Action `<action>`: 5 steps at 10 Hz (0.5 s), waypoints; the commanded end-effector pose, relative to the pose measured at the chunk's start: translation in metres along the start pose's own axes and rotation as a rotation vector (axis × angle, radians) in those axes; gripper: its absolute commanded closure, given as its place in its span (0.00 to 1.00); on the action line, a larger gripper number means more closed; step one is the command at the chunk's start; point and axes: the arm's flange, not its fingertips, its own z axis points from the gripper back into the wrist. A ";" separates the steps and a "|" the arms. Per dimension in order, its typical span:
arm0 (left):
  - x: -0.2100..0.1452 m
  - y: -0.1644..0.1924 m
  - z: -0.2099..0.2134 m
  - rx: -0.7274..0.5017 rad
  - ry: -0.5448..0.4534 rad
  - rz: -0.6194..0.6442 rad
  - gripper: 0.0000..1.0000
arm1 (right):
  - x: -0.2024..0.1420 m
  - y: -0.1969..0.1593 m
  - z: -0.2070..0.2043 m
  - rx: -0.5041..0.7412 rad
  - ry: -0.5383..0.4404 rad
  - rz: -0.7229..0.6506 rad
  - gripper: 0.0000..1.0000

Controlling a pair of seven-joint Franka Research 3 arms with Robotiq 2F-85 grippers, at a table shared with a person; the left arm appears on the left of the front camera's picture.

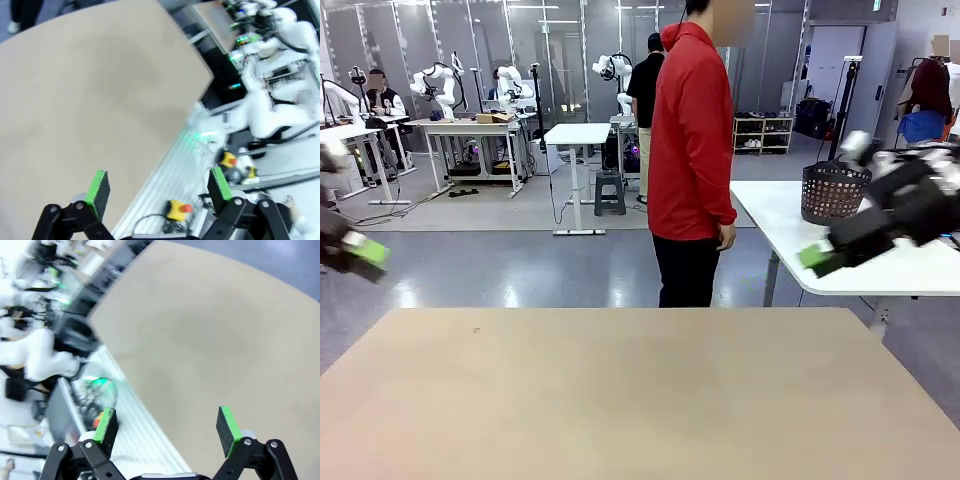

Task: Fold the towel.
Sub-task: Grab the top end of the 100 cm Hotel Towel extended by the human.

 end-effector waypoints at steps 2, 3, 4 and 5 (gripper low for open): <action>-0.040 0.055 0.067 -0.200 -0.115 0.138 0.00 | -0.046 -0.071 0.061 0.238 -0.101 -0.163 0.00; -0.064 0.075 0.090 -0.279 -0.185 0.187 0.00 | -0.072 -0.092 0.087 0.278 -0.167 -0.204 0.00; -0.083 0.088 0.105 -0.307 -0.245 0.203 0.00 | -0.093 -0.104 0.106 0.326 -0.226 -0.216 0.00; -0.097 0.099 0.116 -0.313 -0.279 0.222 0.00 | -0.109 -0.112 0.122 0.346 -0.282 -0.229 0.00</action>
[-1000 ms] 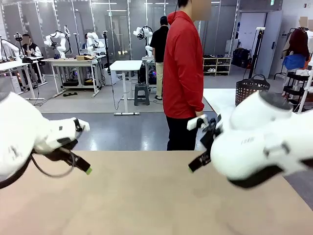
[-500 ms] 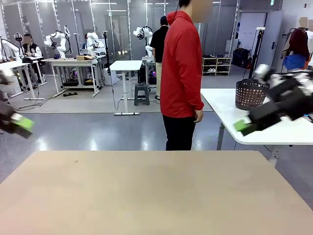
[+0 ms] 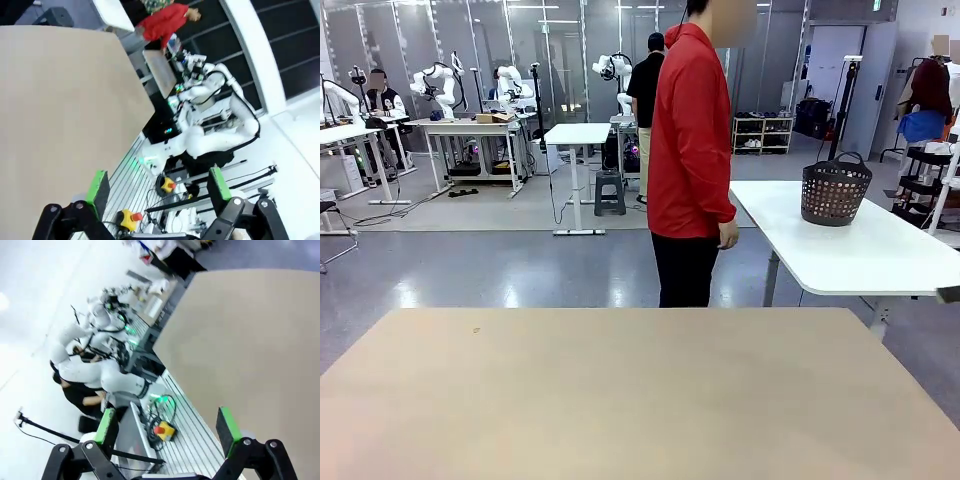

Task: Fold the towel.
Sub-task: Grab the top end of the 100 cm Hotel Towel extended by the human.

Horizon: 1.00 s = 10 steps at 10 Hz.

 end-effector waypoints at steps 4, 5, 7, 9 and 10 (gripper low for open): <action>-0.004 0.021 0.043 -0.021 -0.143 0.041 0.00 | -0.005 -0.016 0.036 0.012 -0.121 -0.015 0.00; -0.003 0.022 0.042 0.001 -0.157 0.052 0.00 | -0.016 -0.014 0.039 0.049 -0.114 -0.017 0.00; -0.013 0.028 0.043 -0.015 -0.137 0.057 0.00 | -0.016 -0.014 0.039 0.049 -0.114 -0.017 0.00; -0.013 0.028 0.043 -0.015 -0.137 0.057 0.00 | -0.016 -0.014 0.039 0.049 -0.114 -0.017 0.00; -0.013 0.028 0.043 -0.015 -0.137 0.057 0.00 | -0.016 -0.014 0.039 0.049 -0.114 -0.017 0.00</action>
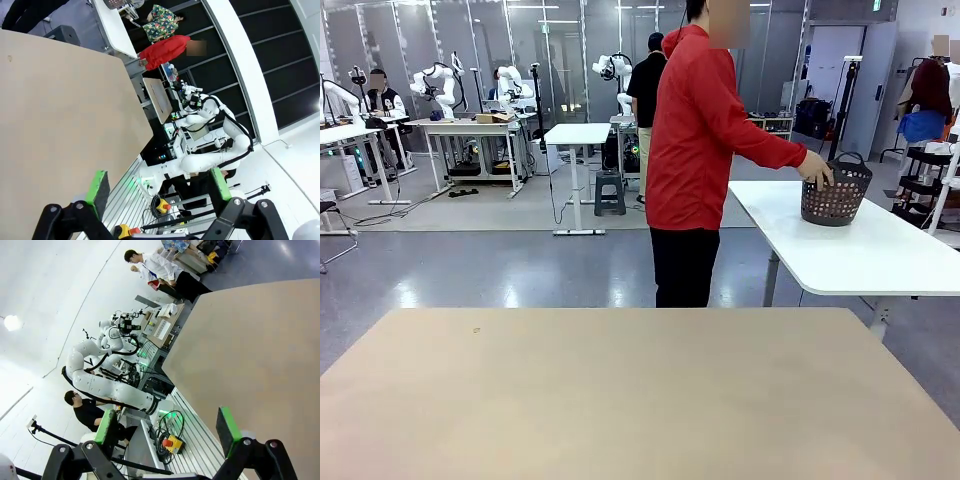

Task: Fold the towel.
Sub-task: Grab the top end of the 100 cm Hotel Towel extended by the human.

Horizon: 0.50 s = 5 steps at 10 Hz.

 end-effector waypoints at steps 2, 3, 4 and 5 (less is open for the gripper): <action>-0.001 0.001 0.002 -0.010 0.003 -0.003 0.00 | 0.000 -0.001 0.000 0.012 -0.005 0.019 0.00; -0.001 0.001 0.002 -0.010 0.003 -0.003 0.00 | 0.000 -0.001 0.000 0.012 -0.005 0.019 0.00; -0.001 0.001 0.002 -0.010 0.003 -0.003 0.00 | 0.000 -0.001 0.000 0.012 -0.005 0.019 0.00; -0.001 0.001 0.002 -0.010 0.003 -0.003 0.00 | 0.000 -0.001 0.000 0.012 -0.005 0.019 0.00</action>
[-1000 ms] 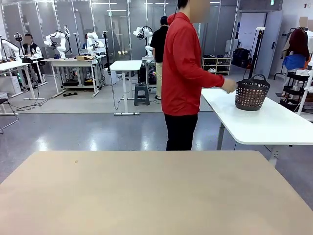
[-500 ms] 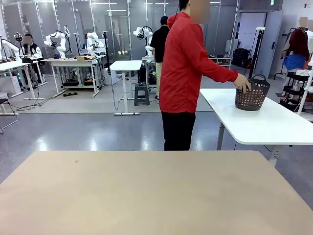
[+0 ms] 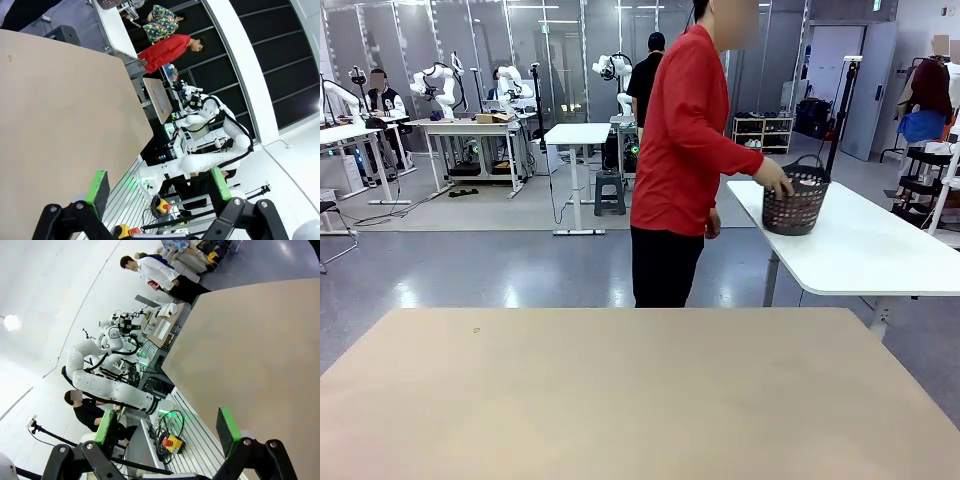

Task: Fold the towel.
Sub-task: Grab the top end of the 100 cm Hotel Towel extended by the human.

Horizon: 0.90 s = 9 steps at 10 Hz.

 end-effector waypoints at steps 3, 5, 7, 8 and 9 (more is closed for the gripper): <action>-0.001 0.001 0.001 -0.011 0.004 -0.004 0.00 | 0.000 -0.001 0.001 0.013 -0.007 0.019 0.00; -0.001 0.001 0.001 -0.011 0.004 -0.004 0.00 | 0.000 -0.001 0.001 0.013 -0.007 0.019 0.00; -0.001 0.001 0.001 -0.011 0.004 -0.004 0.00 | 0.000 -0.001 0.001 0.013 -0.007 0.019 0.00; -0.001 0.001 0.001 -0.011 0.004 -0.004 0.00 | 0.000 -0.001 0.001 0.013 -0.007 0.019 0.00; -0.001 0.001 0.001 -0.011 0.004 -0.004 0.00 | 0.000 -0.001 0.001 0.013 -0.007 0.019 0.00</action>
